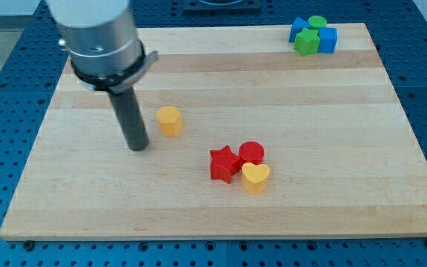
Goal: Move the yellow hexagon to the center
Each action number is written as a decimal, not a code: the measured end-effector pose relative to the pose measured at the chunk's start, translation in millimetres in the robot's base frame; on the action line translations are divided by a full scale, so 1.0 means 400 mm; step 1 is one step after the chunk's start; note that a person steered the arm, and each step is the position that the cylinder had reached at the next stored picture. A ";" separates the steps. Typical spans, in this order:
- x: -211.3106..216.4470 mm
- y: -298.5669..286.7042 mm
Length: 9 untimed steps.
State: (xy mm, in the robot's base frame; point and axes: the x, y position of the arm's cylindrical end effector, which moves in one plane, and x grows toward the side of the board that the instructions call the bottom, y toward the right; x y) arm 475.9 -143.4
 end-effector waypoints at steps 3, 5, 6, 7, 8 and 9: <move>-0.109 0.168; -0.050 0.181; -0.047 0.209; -0.077 0.210; -0.105 0.227; -0.123 0.270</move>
State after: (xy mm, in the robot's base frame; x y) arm 426.7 -35.3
